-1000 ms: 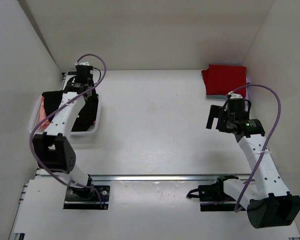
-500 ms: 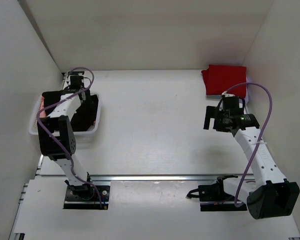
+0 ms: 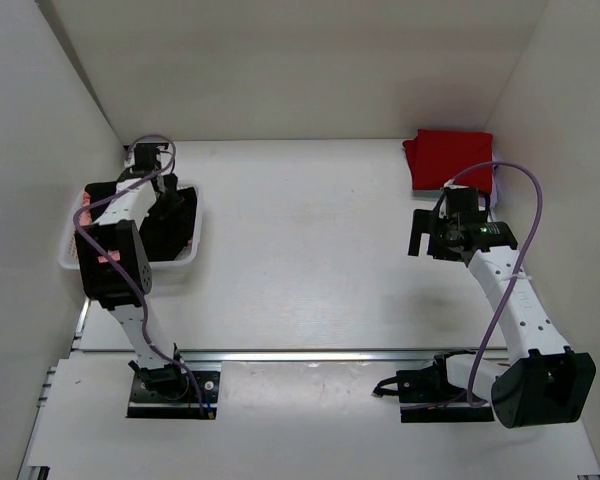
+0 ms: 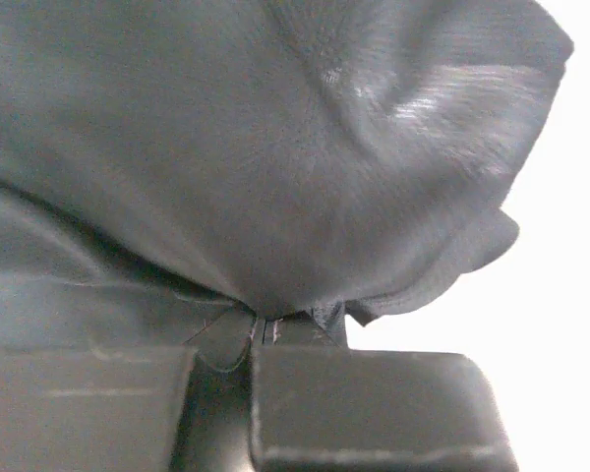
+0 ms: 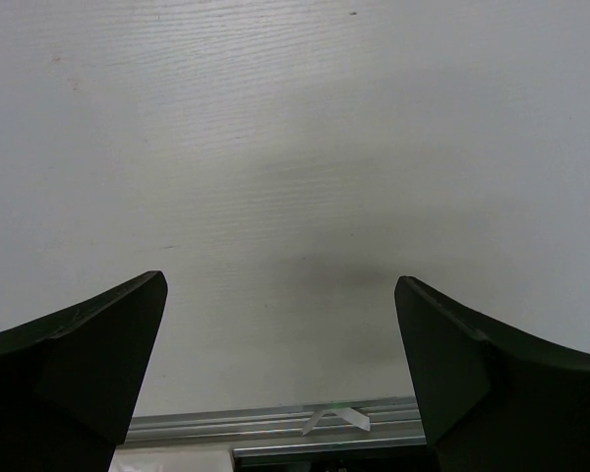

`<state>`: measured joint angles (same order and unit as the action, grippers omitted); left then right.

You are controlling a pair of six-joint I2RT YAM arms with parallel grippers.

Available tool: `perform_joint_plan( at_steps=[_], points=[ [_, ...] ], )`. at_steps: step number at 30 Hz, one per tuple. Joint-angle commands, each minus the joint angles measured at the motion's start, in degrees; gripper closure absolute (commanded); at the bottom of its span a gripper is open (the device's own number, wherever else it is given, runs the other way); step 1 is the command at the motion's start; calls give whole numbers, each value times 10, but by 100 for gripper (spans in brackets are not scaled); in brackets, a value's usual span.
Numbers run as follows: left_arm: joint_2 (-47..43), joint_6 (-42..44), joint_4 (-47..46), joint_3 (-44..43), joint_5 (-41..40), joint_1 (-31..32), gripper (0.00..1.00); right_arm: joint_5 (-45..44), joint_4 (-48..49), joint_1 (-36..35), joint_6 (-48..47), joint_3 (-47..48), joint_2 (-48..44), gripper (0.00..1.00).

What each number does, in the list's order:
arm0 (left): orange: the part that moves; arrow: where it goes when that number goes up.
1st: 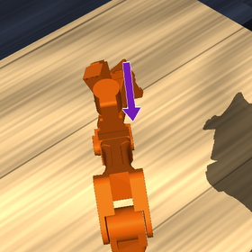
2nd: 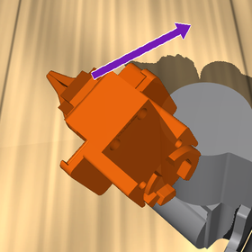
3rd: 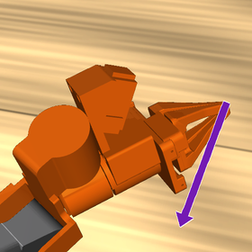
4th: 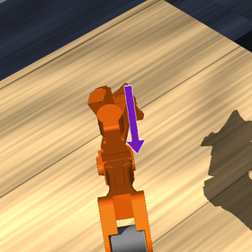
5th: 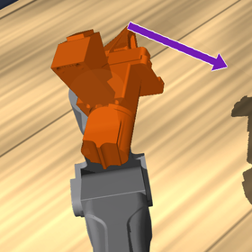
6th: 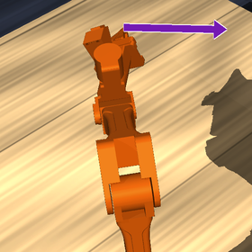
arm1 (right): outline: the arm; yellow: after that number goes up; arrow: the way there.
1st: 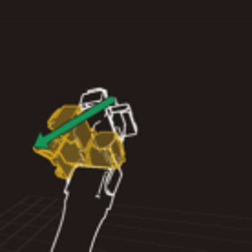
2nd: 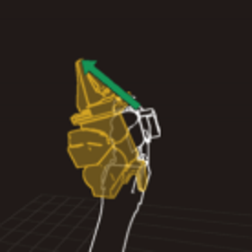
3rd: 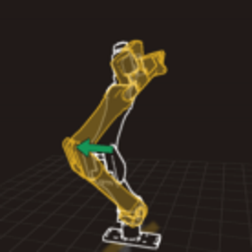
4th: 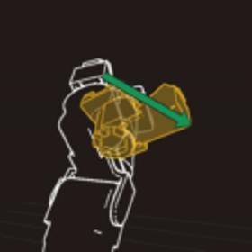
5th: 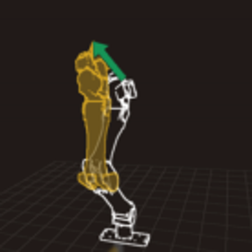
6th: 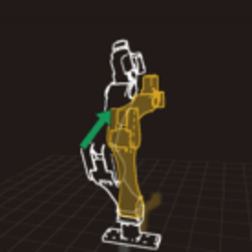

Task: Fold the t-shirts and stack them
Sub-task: Grab crumpled tshirt from bin with the left arm, then move the tshirt to the center of the board

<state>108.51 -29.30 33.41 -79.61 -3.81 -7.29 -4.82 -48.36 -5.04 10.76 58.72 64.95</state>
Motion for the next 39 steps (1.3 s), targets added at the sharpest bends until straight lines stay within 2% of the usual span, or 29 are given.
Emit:
perform_joint_plan(
  at_steps=[1, 3, 5, 8, 11, 14, 18, 22, 23, 25, 27, 28, 30, 32, 33, 35, 38, 39],
  points=[
    [-119, -68, 65, -115, -83, 24, 100, 4, 9, 4, 4, 27, -9, 1],
    [-175, -76, 74, -161, -109, 83, 100, 8, 14, -2, 6, 29, -4, 1],
    [-198, -85, 74, -210, -76, 108, 100, 10, 24, -3, 4, 31, -14, 1],
    [-246, -135, 22, -189, 79, 139, 100, 12, 35, -5, 14, 25, -20, 1],
    [-290, -238, -121, -134, 248, 189, 100, 16, 48, -3, 15, 15, -34, 1],
    [-299, -278, -177, -132, 305, 200, 100, 17, 63, 1, 18, 6, -45, 1],
    [-303, -287, -158, -136, 341, 165, 100, 15, 68, 4, 19, -2, -47, 0],
    [-312, -284, -140, -23, 368, 164, 100, 21, 75, -2, 34, -14, -58, 1],
    [-311, -291, -159, 9, 391, 177, 100, 21, 72, -1, 38, -18, -63, 1],
    [-293, -299, -173, 21, 395, 208, 100, 17, 72, -4, 44, -19, -69, 1],
    [-253, -288, -168, -59, 402, 252, 100, 16, 70, -5, 48, -28, -71, 0],
    [-213, -283, -158, -122, 426, 295, 100, 19, 70, -5, 51, -31, -81, 1],
    [-142, -292, -165, -220, 487, 316, 100, 23, 68, 2, 54, -41, -89, 1],
    [-74, -377, -265, -289, 537, 362, 100, 26, 68, 17, 50, -44, -101, 1],
    [-61, -407, -341, -322, 553, 366, 100, 32, 66, 18, 46, -47, -105, 1],
    [-20, -494, -404, -382, 556, 378, 100, 38, 70, 40, 41, -52, -109, 1],
    [20, -533, -397, -495, 554, 367, 100, 46, 72, 50, 37, -51, -111, 1],
    [22, -538, -410, -506, 556, 365, 100, 44, 73, 50, 37, -55, -114, 1]
  ],
)
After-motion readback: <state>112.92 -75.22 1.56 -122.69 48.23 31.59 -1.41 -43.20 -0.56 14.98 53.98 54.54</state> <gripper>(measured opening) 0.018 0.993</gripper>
